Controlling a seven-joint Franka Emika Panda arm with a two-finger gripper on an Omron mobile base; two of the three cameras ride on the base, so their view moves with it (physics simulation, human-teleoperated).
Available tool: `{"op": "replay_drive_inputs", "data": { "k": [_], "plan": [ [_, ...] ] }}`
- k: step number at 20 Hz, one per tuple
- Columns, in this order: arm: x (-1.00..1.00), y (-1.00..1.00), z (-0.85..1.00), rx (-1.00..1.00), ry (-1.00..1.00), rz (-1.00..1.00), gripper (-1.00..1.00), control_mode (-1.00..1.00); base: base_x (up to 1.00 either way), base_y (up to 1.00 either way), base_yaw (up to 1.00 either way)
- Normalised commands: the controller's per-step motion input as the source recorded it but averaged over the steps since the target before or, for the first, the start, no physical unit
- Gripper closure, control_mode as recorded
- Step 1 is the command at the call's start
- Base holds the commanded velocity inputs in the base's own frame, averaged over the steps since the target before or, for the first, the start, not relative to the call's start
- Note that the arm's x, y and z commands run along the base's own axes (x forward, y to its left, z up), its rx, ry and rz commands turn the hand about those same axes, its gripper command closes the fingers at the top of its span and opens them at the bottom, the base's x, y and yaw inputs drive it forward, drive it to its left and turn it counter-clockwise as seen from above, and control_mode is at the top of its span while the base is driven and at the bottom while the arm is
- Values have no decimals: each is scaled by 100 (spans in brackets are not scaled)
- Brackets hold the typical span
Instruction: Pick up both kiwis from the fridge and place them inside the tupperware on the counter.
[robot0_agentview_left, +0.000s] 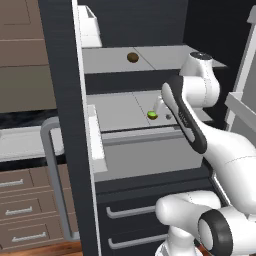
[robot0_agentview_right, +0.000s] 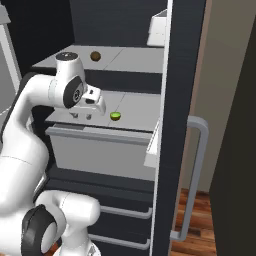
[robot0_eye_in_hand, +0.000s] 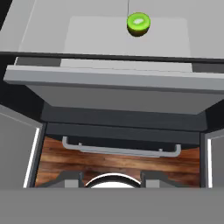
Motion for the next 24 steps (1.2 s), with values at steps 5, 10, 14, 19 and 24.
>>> {"op": "replay_drive_inputs", "data": {
  "k": [5, 10, 14, 19, 24],
  "plan": [
    [6, -11, -17, 0, -1, 7, -100, -100, 0, 0, 0],
    [43, -24, -43, 0, -17, 1, -100, -100, 0, 0, 0],
    [50, -8, -19, 0, -11, 0, -100, -100, 0, 0, 0],
    [64, -1, -15, 0, 0, 3, -100, -100, 0, 0, 0],
    [65, 0, -11, 0, 5, 0, -100, -100, 0, 0, 0]
  ]
}}
